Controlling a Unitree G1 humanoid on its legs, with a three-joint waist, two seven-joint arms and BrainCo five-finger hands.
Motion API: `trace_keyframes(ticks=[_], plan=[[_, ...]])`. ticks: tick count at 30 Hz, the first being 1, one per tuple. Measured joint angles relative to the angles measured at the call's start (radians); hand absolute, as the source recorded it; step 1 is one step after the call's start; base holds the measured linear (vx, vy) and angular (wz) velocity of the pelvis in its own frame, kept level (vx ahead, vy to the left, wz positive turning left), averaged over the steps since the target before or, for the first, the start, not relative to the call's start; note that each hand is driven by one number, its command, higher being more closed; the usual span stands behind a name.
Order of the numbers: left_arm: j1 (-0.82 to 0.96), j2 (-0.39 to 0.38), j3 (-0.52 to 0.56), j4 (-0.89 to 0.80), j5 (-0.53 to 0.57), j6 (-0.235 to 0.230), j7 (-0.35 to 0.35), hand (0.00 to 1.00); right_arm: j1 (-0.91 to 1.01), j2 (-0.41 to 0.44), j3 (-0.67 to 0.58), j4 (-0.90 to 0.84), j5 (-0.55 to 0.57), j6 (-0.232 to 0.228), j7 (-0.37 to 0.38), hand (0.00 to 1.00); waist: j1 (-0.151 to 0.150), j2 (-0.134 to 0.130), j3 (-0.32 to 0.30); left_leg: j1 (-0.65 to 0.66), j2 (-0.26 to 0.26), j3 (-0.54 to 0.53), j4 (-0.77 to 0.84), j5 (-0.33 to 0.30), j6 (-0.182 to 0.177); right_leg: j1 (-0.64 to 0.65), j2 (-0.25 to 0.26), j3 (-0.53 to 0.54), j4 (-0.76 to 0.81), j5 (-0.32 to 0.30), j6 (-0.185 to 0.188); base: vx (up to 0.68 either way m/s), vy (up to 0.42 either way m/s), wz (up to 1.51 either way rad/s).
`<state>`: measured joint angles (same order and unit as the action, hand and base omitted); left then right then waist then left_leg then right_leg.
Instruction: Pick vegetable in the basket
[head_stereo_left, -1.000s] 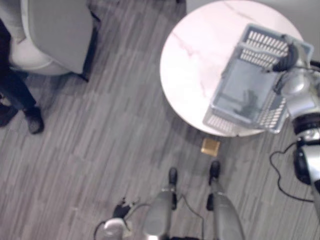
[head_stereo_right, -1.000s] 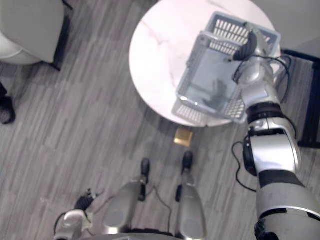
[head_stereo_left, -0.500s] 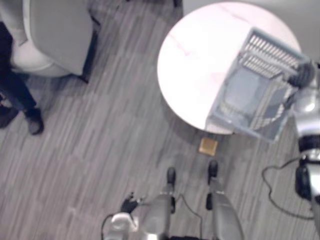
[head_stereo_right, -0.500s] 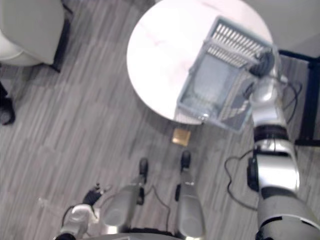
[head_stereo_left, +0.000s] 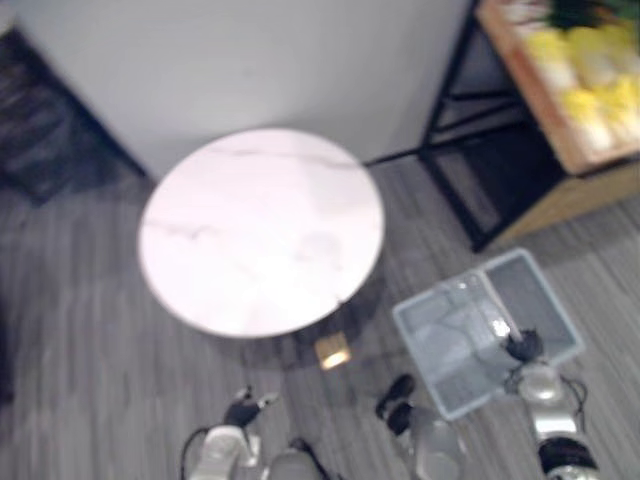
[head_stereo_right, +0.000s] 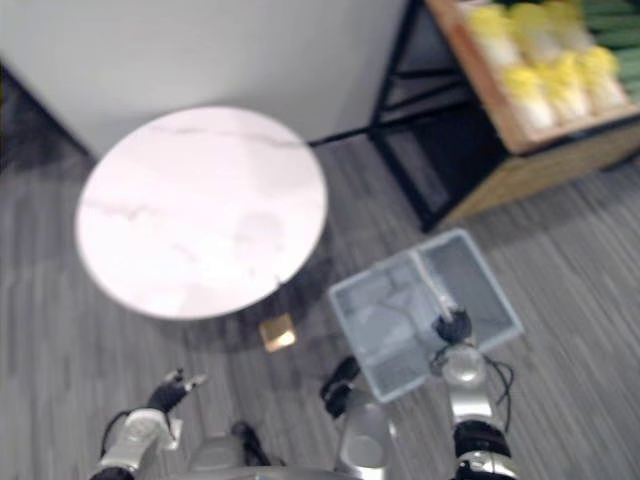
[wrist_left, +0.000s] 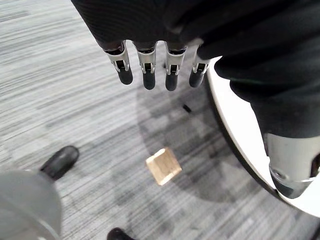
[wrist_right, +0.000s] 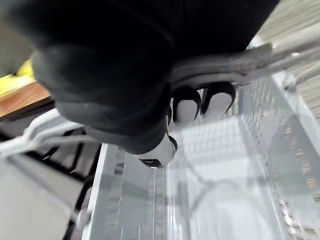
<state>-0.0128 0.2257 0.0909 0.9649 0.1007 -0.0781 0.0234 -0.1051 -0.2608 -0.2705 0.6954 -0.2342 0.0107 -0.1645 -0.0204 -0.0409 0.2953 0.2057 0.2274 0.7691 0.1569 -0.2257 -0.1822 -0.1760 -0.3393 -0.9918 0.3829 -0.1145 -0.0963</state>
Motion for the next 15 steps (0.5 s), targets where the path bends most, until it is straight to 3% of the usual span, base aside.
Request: trace_keyframes(ticks=[3,6,7,8,9,10,12,14,15], plan=[[0.001,-0.044,0.015,0.043,0.003,0.001,-0.009,0.00,0.056,-0.003,-0.035,0.027,0.000,0.001,0.000,1.00,-0.014,0.042,-0.040,0.055,0.036,0.115,0.024,0.012,-0.016,-0.038,0.082,0.109,0.001,-0.018,0.001,0.24,-0.086,-1.33],[0.001,-0.058,0.016,0.069,0.034,0.001,-0.012,0.00,0.104,0.001,-0.037,0.027,0.001,0.002,0.003,1.00,-0.052,0.044,-0.057,0.056,0.097,0.153,0.232,0.082,-0.007,-0.041,0.134,0.225,-0.032,-0.026,0.000,0.24,-0.099,-1.15],[0.011,-0.058,0.017,0.071,0.039,0.002,-0.012,0.00,0.131,0.008,-0.035,0.027,0.002,0.002,0.004,1.00,-0.056,0.047,-0.067,0.036,0.154,0.137,0.381,0.148,0.011,-0.023,0.168,0.277,-0.073,-0.023,0.003,0.25,-0.108,-1.42],[0.019,-0.060,0.017,0.074,0.039,0.002,-0.011,0.00,0.158,0.015,-0.029,0.028,0.003,0.003,0.006,1.00,-0.055,0.056,-0.077,-0.011,0.217,0.071,0.554,0.166,0.047,0.001,0.211,0.341,-0.122,-0.020,-0.004,0.25,-0.106,-1.37],[0.020,-0.062,0.017,0.077,0.039,0.002,-0.010,0.00,0.168,0.019,-0.027,0.029,0.005,0.005,0.005,1.00,-0.053,0.058,-0.078,-0.043,0.232,0.025,0.633,0.126,0.087,0.012,0.229,0.373,-0.139,-0.016,-0.006,0.20,-0.077,-1.57],[0.023,-0.063,0.027,0.090,0.039,0.002,-0.008,0.00,0.168,0.026,-0.014,0.049,0.007,0.008,0.007,1.00,-0.048,0.058,-0.078,-0.118,0.219,-0.100,0.738,0.062,0.117,0.032,0.261,0.445,-0.165,-0.011,-0.012,0.17,-0.013,-1.86],[0.050,-0.069,0.031,0.098,0.038,0.003,-0.006,0.00,0.168,0.029,0.017,0.108,0.008,0.011,0.015,1.00,-0.016,0.057,-0.078,-0.219,0.112,-0.322,0.737,-0.013,0.110,0.078,0.307,0.587,-0.202,-0.006,-0.019,0.21,0.063,-2.22],[0.061,-0.076,0.030,0.096,0.032,0.003,0.001,0.00,0.172,0.038,0.024,0.142,0.008,0.011,0.021,1.00,0.004,0.056,-0.079,-0.277,0.052,-0.412,0.657,-0.030,0.109,0.105,0.320,0.665,-0.209,-0.002,-0.012,0.16,0.124,-1.76],[0.067,-0.089,0.029,0.095,0.025,0.002,0.006,0.00,0.176,0.039,0.015,0.159,0.005,0.025,0.014,1.00,0.006,0.056,-0.078,-0.336,-0.010,-0.502,0.515,-0.031,0.109,0.113,0.324,0.732,-0.210,-0.002,-0.002,0.14,0.125,-1.43]])
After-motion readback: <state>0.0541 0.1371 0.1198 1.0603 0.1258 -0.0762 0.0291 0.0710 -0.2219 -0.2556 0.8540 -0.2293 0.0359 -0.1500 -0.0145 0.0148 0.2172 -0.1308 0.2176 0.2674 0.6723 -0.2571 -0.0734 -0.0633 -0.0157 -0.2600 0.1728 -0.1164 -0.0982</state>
